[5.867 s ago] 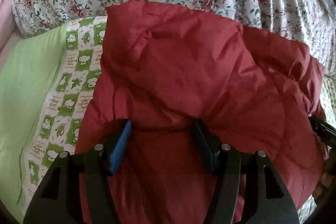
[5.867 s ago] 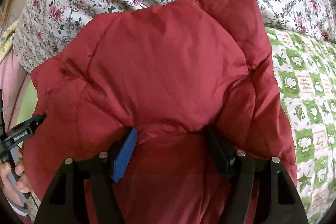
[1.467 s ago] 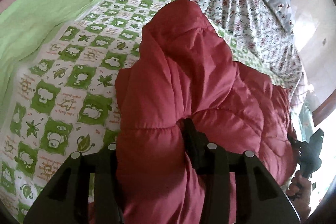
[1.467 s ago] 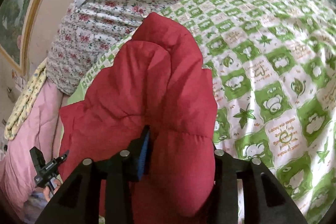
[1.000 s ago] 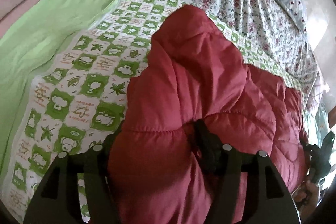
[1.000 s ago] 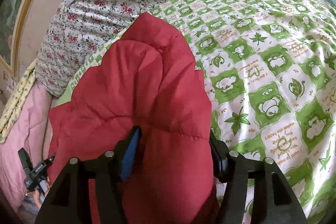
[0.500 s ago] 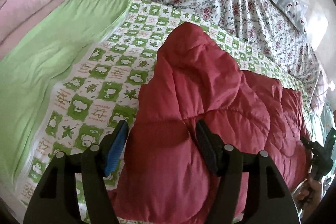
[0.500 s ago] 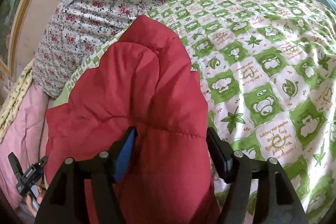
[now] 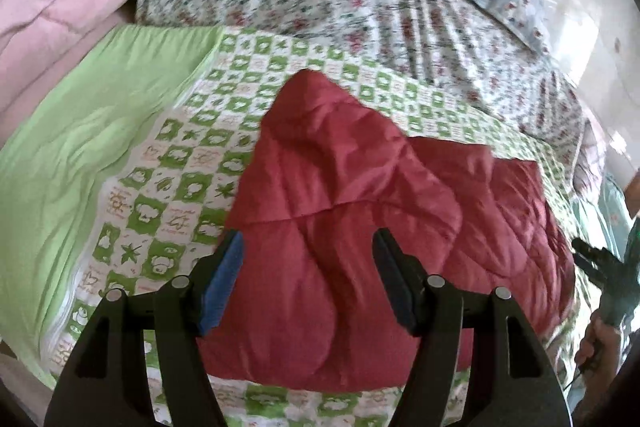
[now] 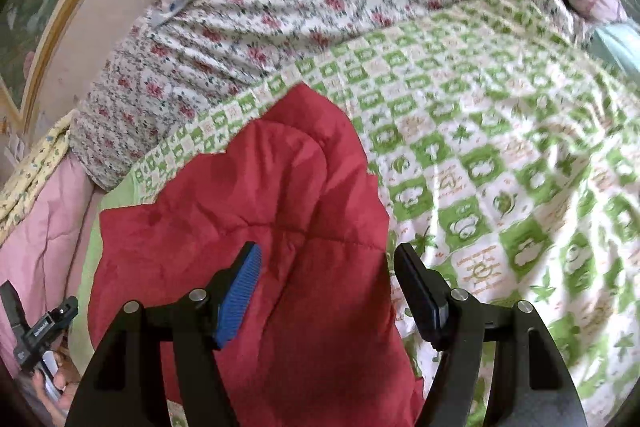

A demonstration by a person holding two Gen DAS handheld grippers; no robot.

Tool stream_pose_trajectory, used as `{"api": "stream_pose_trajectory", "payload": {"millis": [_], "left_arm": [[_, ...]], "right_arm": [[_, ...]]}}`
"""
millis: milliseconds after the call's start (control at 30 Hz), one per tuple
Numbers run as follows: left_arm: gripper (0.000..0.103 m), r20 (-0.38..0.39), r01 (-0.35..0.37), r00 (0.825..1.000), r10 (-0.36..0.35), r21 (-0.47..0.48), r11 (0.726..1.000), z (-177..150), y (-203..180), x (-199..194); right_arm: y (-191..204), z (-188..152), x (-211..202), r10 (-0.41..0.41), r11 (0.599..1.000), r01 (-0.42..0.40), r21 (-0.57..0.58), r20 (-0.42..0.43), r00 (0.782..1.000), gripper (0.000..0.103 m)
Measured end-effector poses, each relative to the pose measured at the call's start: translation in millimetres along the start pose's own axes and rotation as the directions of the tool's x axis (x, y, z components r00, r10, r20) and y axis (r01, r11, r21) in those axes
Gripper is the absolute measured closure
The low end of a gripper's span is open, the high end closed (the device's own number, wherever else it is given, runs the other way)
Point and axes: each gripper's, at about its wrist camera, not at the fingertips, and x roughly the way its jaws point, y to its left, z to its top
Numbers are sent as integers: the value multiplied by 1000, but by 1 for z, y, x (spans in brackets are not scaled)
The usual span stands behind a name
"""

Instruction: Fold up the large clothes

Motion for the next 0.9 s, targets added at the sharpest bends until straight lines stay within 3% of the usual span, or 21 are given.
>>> {"api": "stream_pose_trajectory", "payload": {"millis": [267, 700, 900], "left_arm": [[37, -9, 49, 999, -49, 88, 995, -8, -32, -8], [37, -58, 93, 995, -83, 205, 974, -30, -66, -2], [37, -96, 62, 995, -42, 222, 973, -35, -65, 20]], "right_arm": [[40, -6, -19, 8, 990, -3, -140, 28, 1000, 31], [102, -42, 12, 37, 940, -64, -335, -86, 996, 30], [113, -53, 35, 20, 925, -67, -374, -129, 991, 30]]}}
